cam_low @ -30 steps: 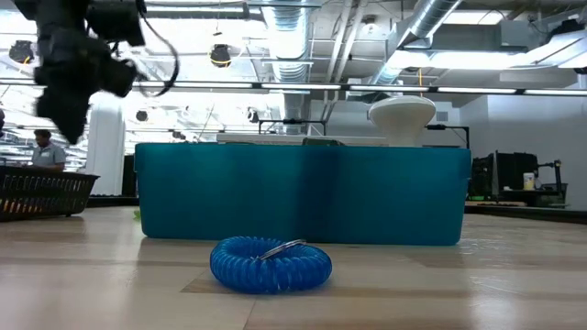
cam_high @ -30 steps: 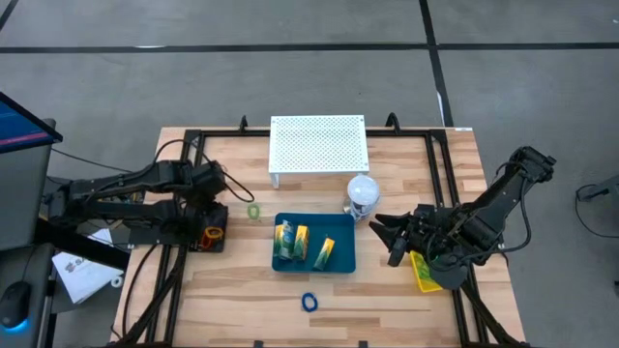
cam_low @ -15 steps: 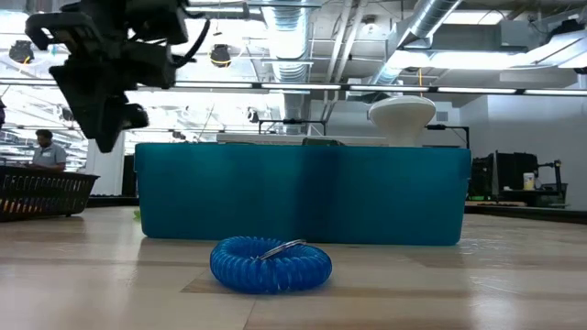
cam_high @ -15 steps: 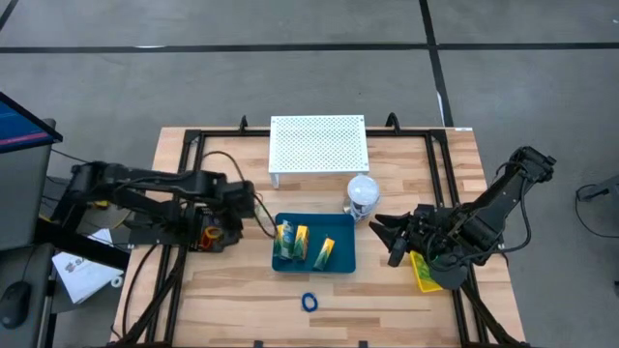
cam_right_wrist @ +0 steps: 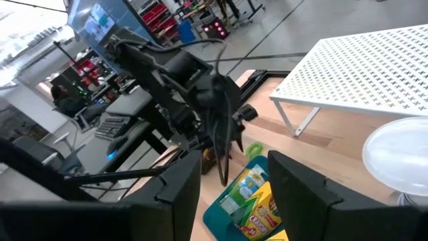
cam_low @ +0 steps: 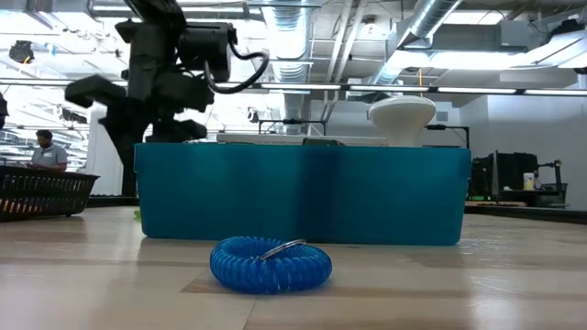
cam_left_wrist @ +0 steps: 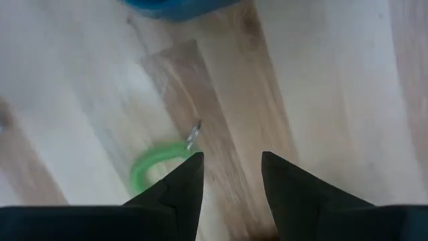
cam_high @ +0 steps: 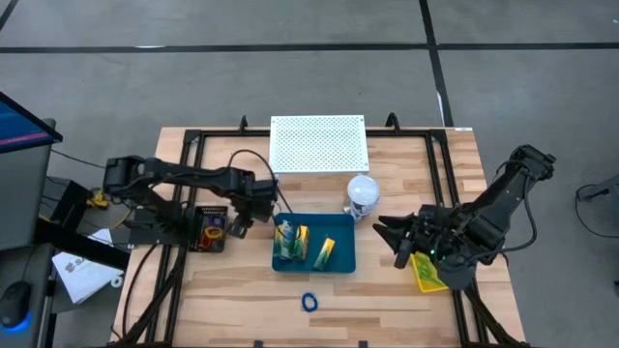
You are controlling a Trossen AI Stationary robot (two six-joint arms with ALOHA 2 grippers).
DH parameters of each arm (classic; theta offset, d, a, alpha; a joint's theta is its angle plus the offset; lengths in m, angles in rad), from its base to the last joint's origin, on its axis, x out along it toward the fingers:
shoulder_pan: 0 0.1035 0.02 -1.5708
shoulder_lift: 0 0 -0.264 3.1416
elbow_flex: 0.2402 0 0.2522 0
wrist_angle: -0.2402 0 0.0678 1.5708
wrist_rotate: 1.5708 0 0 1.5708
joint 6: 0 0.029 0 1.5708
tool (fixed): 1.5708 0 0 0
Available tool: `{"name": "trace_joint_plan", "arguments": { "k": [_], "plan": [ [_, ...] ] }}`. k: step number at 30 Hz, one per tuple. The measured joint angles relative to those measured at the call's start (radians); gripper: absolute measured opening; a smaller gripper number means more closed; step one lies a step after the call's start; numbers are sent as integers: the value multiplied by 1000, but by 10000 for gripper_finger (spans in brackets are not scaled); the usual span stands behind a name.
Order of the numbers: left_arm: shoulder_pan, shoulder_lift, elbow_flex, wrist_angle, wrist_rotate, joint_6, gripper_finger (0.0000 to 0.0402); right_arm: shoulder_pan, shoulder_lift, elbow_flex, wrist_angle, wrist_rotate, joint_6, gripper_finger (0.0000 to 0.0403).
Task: Pick & Place Office Desk Supplies
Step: Put the green spring keychain into the black bin
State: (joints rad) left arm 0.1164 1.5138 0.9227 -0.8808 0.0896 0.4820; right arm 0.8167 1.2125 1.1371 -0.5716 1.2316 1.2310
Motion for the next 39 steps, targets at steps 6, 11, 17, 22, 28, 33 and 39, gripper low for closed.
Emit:
{"name": "trace_joint_plan", "arguments": {
  "k": [6, 11, 17, 22, 28, 33, 39],
  "plan": [
    [-2, 45, -4, 50, -57, 63, 145, 10, 1, 0, -4, 2, 0, 168],
    [10, 76, -4, 92, -59, 64, 145, 15, 1, 0, -30, 3, 19, 168],
    [7, 106, -35, 105, -52, 62, 145, 29, 1, -1, -35, 8, 26, 168],
    [7, 94, -88, 173, -87, 30, 141, 35, 2, -1, -34, 19, 27, 168],
    [7, 95, -92, 181, -91, 6, 97, 34, 2, -1, -35, 19, 27, 168],
    [18, 95, -92, 187, -102, -26, 25, 34, 2, -1, -35, 21, 27, 168],
    [44, 87, -92, 217, -105, -119, 3, 31, 2, -1, -34, 24, 27, 168]
  ]
}}
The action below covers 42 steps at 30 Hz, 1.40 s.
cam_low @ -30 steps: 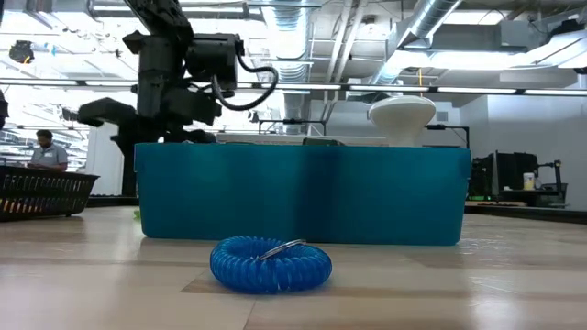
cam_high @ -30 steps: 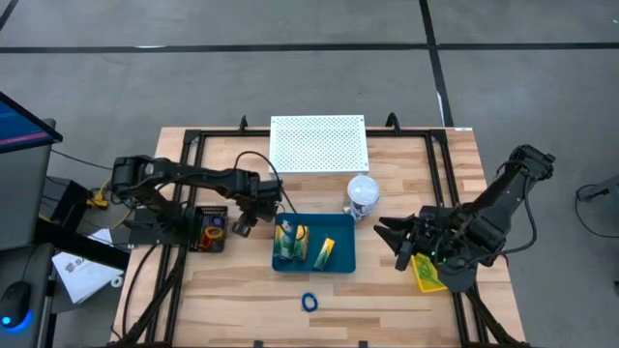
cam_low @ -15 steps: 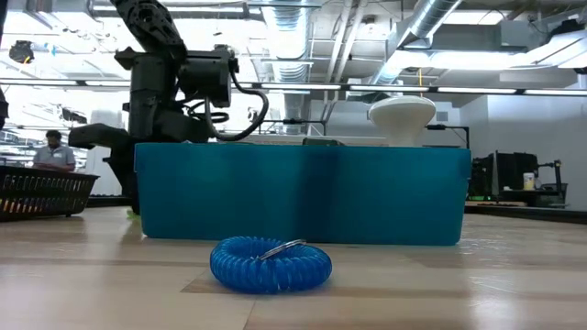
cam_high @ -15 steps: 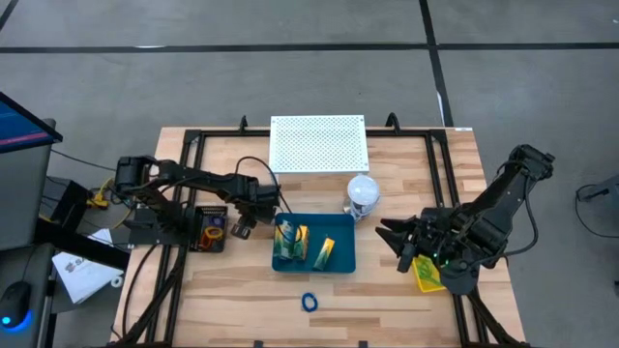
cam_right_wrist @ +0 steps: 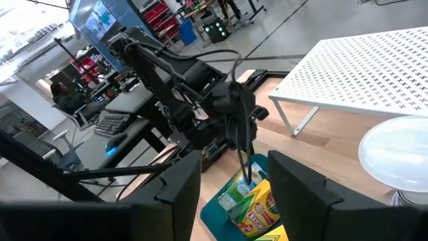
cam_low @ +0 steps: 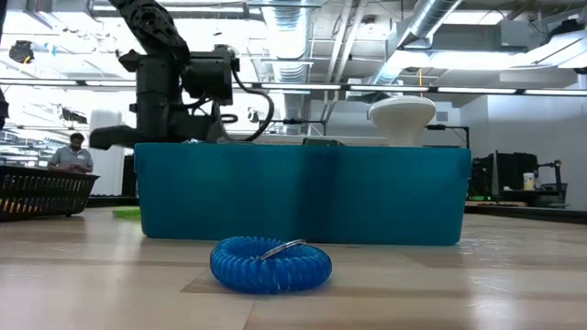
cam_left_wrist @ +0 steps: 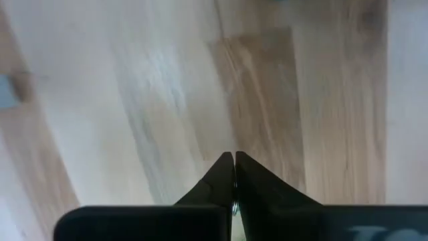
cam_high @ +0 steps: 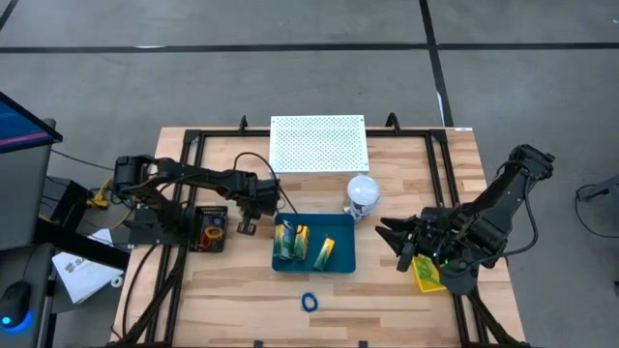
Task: Pick & Place Office Desk Supplies
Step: Put the green spring keychain into the black bin
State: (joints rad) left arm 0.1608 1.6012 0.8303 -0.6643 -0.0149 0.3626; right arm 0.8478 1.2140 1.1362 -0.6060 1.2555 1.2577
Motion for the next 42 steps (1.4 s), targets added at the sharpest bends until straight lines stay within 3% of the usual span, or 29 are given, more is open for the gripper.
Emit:
{"name": "trace_joint_plan", "arguments": {
  "k": [6, 13, 26, 42],
  "plan": [
    [7, -59, 0, 11, 13, -85, 1, -7, 0, 0, 4, 2, 0, 168],
    [39, -192, 1, -76, 31, -302, 1, -25, 0, 0, 5, 2, -7, 168],
    [41, -455, 134, -554, 38, -789, 0, -58, 0, -1, -14, -2, -9, 168],
    [-22, -522, -93, -627, 50, -991, 0, -82, 0, 0, -27, -6, -9, 168]
  ]
}}
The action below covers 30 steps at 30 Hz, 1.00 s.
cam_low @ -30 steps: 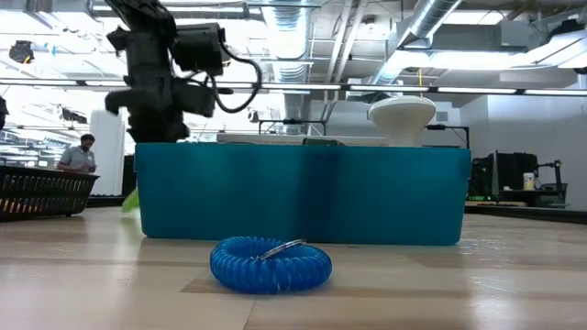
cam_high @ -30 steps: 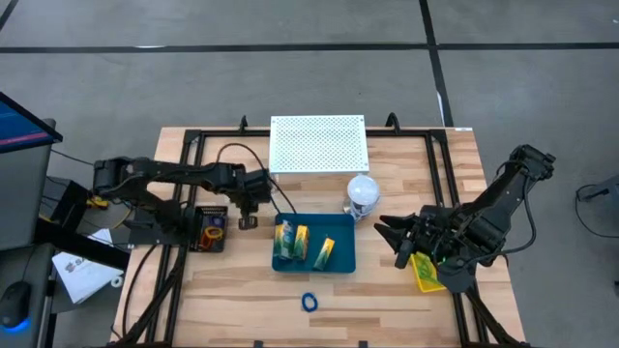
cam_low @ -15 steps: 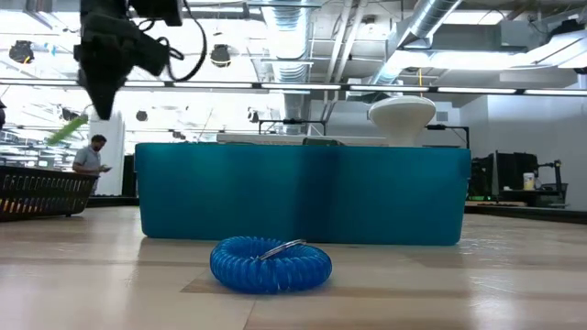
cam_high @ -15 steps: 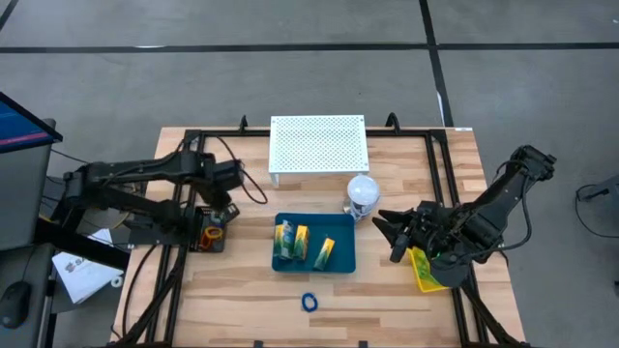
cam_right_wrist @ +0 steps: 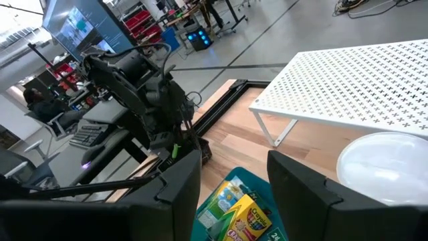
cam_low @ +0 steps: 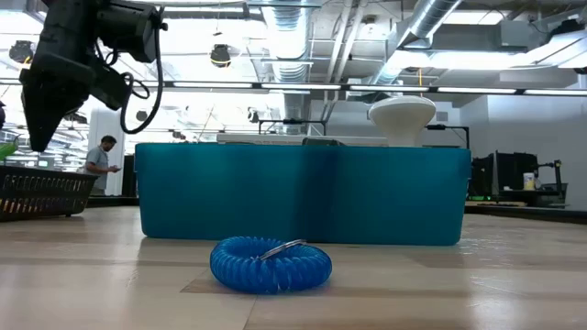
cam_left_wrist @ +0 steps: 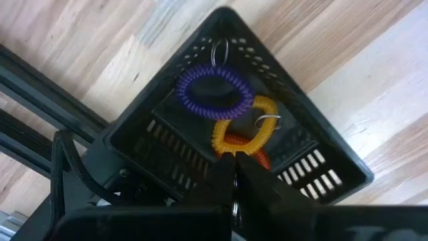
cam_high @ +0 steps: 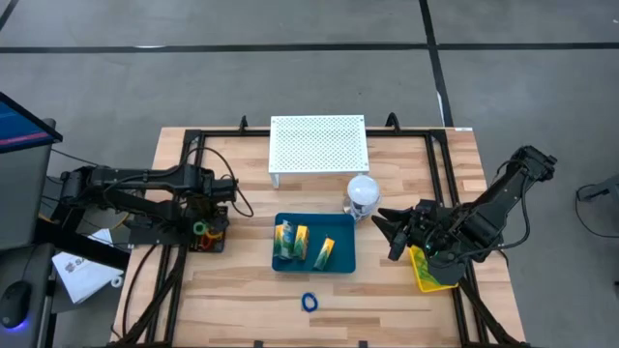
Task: Pick & Place Office Desk Supplies
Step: Put the green spring keychain into the black bin, then put the blue spring keychain into the black bin
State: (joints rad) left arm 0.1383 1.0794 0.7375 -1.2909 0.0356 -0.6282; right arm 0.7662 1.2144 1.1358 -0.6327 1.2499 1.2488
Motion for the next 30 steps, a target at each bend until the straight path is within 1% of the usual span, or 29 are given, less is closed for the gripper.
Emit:
{"name": "trace_joint_plan", "arguments": {
  "k": [14, 17, 23, 30],
  "plan": [
    [-3, 0, -15, 33, 10, -5, 0, -2, 0, 0, -3, -4, 0, 168],
    [-3, 0, -15, 33, 10, -5, 5, -2, 0, 0, -3, -4, -1, 168],
    [-3, 0, -14, 33, 13, -5, 32, -2, 0, 0, -3, -4, -2, 168],
    [-3, 0, -14, 37, 13, -4, 80, -2, 0, 0, -3, -4, -2, 168]
  ]
}}
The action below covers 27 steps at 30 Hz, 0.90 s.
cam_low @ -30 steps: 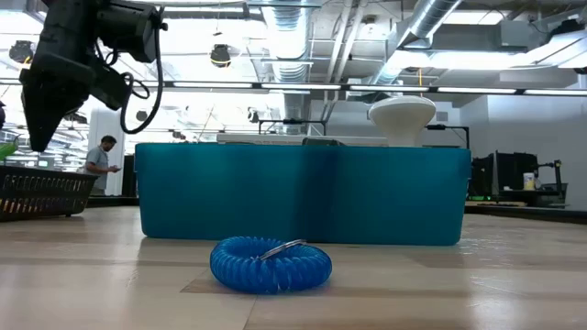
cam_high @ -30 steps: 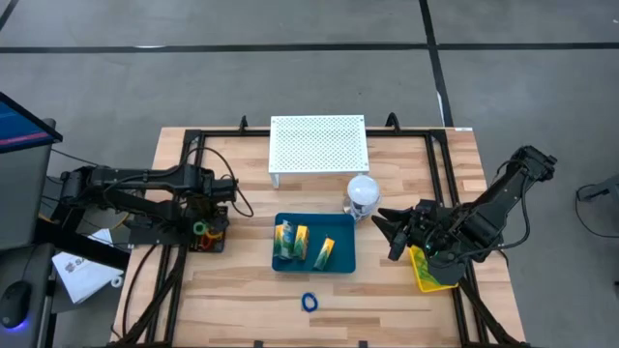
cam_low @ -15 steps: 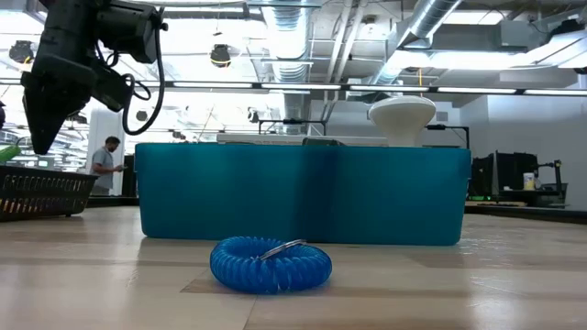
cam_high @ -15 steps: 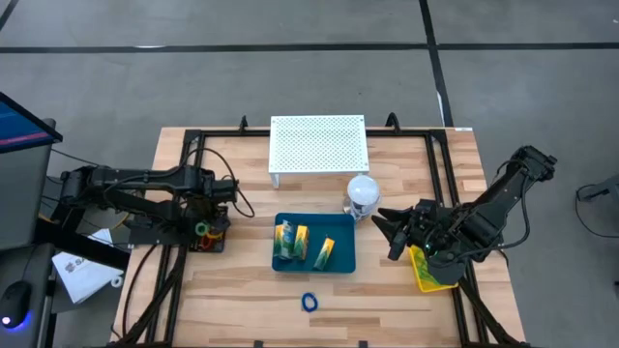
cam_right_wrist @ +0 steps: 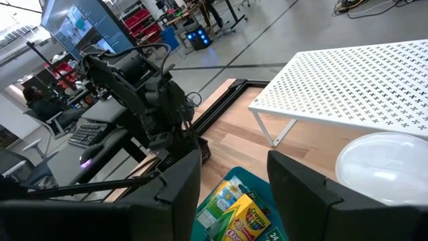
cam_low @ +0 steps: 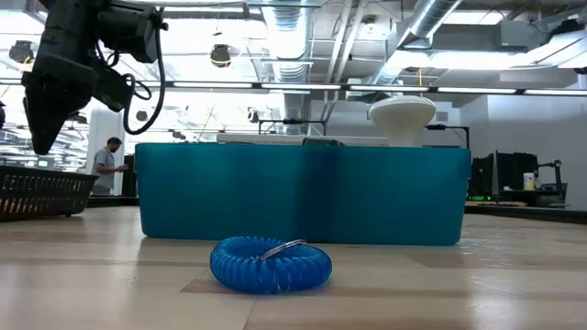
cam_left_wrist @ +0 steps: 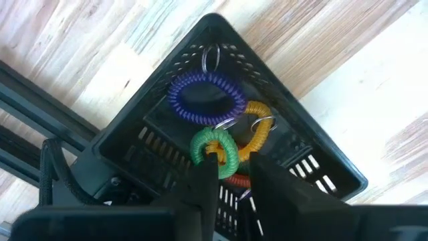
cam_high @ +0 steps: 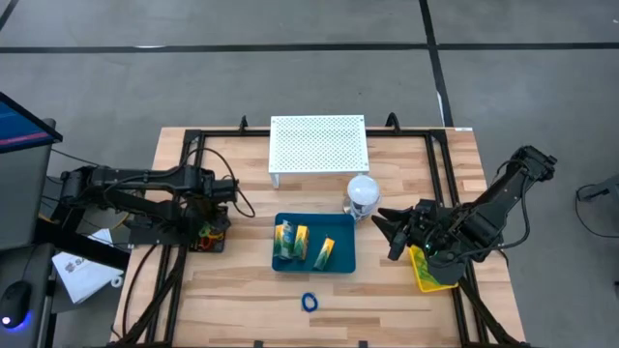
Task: Pick & Place Office Desk Supplies
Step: Put the blue spring keychain into the black bin
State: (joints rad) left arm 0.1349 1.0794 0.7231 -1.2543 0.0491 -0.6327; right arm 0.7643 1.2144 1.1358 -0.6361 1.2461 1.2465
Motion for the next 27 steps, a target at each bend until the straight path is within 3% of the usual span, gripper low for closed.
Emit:
{"name": "trace_joint_plan", "arguments": {
  "k": [4, 8, 14, 23, 27],
  "plan": [
    [0, -12, 1, 31, 37, 23, 97, 0, 0, 0, 0, 0, 0, 168],
    [-6, -58, 1, 122, 160, 54, 104, 0, 0, 0, 0, -5, 2, 168],
    [-104, -137, 1, 264, 279, 58, 104, 0, 0, 0, 0, -11, 2, 168],
    [-450, -157, 2, 699, 269, 102, 104, 0, 0, 0, 0, -12, 0, 168],
    [-589, -90, 1, 756, 234, 46, 106, 0, 0, 0, 0, -15, -1, 168]
  ]
}}
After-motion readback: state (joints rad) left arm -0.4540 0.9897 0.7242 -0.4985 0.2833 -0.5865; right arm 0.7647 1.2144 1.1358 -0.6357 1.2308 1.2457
